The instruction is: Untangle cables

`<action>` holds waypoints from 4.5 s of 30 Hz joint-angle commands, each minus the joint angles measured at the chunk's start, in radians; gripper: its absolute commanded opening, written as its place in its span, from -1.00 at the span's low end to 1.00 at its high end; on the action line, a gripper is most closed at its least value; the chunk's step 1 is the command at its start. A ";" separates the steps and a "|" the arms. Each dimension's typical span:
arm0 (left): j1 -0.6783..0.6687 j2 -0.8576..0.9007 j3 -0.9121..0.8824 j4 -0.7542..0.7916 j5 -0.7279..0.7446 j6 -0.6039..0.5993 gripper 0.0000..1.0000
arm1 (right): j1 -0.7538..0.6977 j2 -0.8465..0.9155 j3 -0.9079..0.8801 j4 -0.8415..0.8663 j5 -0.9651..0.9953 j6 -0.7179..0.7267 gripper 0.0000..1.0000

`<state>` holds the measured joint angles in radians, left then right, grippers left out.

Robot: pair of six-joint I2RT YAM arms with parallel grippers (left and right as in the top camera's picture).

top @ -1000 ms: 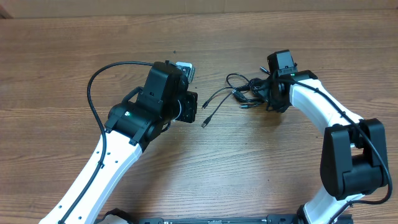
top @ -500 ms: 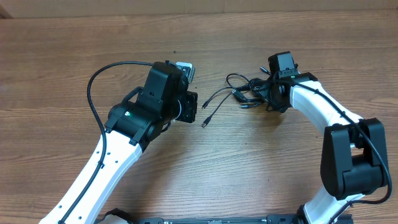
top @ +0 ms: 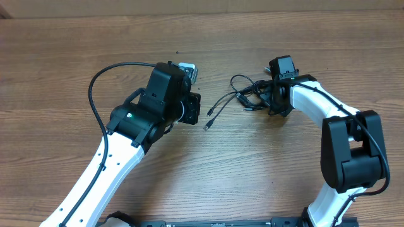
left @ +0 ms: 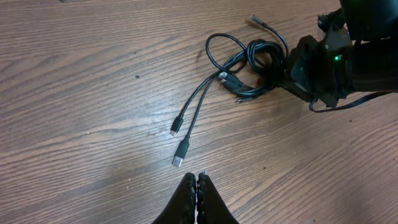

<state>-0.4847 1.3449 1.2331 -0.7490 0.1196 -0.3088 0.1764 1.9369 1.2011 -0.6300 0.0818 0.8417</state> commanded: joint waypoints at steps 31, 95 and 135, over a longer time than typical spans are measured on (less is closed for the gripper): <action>-0.002 0.008 0.013 0.009 0.014 -0.012 -0.64 | -0.008 -0.340 0.059 -0.085 -0.200 -0.182 -0.93; -0.002 0.010 0.013 0.046 0.080 -0.020 0.54 | -0.008 -0.110 -0.039 -0.032 0.024 -0.301 -0.16; -0.002 0.024 0.013 0.042 0.079 -0.020 0.52 | -0.008 -0.106 -0.045 0.023 -0.120 -0.324 -0.93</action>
<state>-0.4847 1.3624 1.2331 -0.7097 0.2054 -0.3313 0.1707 1.8618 1.1187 -0.5907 0.0563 0.5411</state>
